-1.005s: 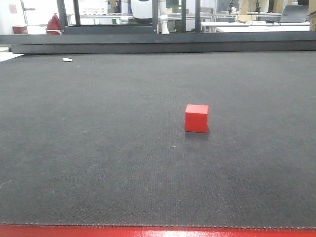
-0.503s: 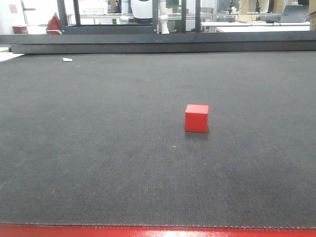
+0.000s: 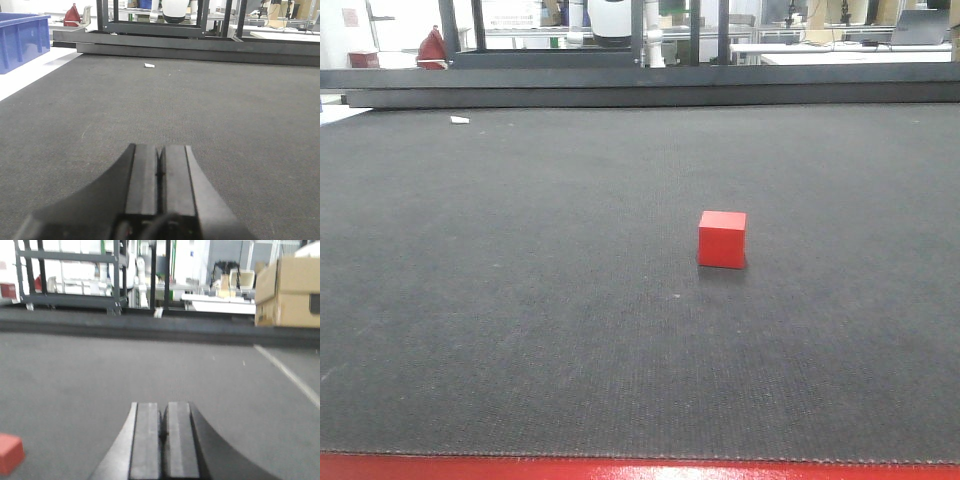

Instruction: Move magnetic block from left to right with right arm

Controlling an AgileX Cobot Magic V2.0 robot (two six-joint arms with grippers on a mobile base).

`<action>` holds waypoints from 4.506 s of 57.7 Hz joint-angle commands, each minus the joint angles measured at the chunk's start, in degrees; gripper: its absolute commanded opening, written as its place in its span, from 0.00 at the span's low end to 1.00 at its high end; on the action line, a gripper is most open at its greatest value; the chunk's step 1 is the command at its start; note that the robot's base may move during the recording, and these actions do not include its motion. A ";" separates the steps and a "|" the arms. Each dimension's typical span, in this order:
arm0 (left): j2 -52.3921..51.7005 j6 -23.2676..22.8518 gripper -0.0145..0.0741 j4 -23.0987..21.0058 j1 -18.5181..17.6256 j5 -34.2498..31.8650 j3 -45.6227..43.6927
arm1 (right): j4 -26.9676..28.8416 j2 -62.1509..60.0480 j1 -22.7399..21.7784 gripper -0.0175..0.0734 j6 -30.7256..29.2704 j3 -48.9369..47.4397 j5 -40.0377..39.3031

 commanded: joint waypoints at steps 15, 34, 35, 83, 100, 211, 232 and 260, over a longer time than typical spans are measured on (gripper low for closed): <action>-0.70 -0.34 0.02 -0.27 -0.08 -4.75 0.44 | -0.20 23.41 3.31 0.78 -0.10 -15.09 -3.20; -0.70 -0.34 0.02 -0.27 -0.08 -4.75 0.44 | -0.32 48.43 14.14 0.86 6.14 -32.38 6.66; -0.70 -0.34 0.02 -0.27 -0.08 -4.75 0.44 | -0.44 49.43 14.89 0.86 7.16 -33.55 7.79; -0.70 -0.34 0.02 -0.27 -0.08 -4.75 0.44 | -13.34 98.87 35.24 0.86 50.77 -77.60 47.48; -0.70 -0.34 0.02 -0.27 -0.08 -4.75 0.44 | -13.47 104.69 35.24 0.86 53.25 -77.85 44.61; -0.70 -0.34 0.02 -0.27 -0.08 -4.75 0.44 | -7.62 40.71 9.71 0.45 12.27 -21.38 23.90; -0.70 -0.34 0.02 -0.27 -0.08 -4.75 0.44 | -8.09 15.16 10.10 0.45 12.27 -20.75 25.24; -0.70 -0.34 0.02 -0.27 -0.08 -4.75 0.44 | -8.98 2.61 10.10 0.45 12.27 -21.03 26.77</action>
